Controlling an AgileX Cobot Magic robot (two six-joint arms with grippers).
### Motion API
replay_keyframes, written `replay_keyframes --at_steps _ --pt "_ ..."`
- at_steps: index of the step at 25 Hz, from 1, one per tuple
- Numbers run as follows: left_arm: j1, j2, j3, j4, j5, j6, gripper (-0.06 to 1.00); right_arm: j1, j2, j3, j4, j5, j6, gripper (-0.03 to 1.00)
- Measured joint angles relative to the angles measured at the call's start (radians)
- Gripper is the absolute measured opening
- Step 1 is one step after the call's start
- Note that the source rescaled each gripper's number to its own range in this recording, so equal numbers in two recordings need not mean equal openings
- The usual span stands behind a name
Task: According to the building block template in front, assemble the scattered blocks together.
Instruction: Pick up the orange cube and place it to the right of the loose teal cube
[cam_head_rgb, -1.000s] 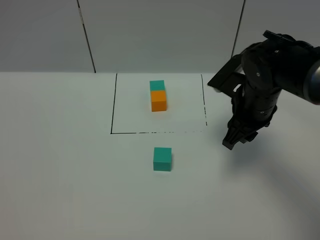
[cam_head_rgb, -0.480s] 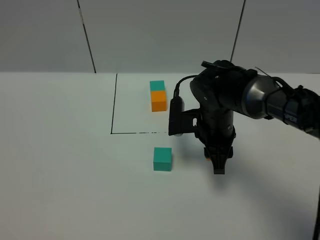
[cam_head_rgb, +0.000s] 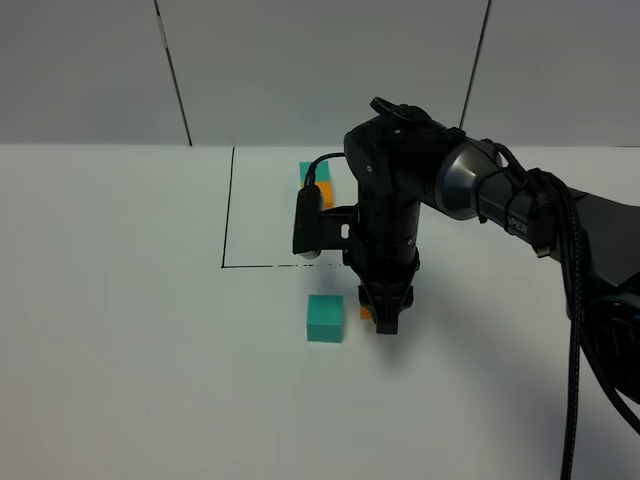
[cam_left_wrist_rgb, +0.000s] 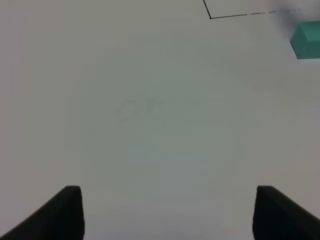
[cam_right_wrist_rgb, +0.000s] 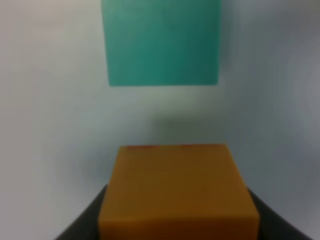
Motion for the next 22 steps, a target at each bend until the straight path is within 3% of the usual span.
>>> replay_keyframes --at_steps 22 --pt "0.0 0.0 0.0 0.0 0.0 0.0 0.5 -0.004 0.06 0.0 0.087 -0.072 0.022 0.01"
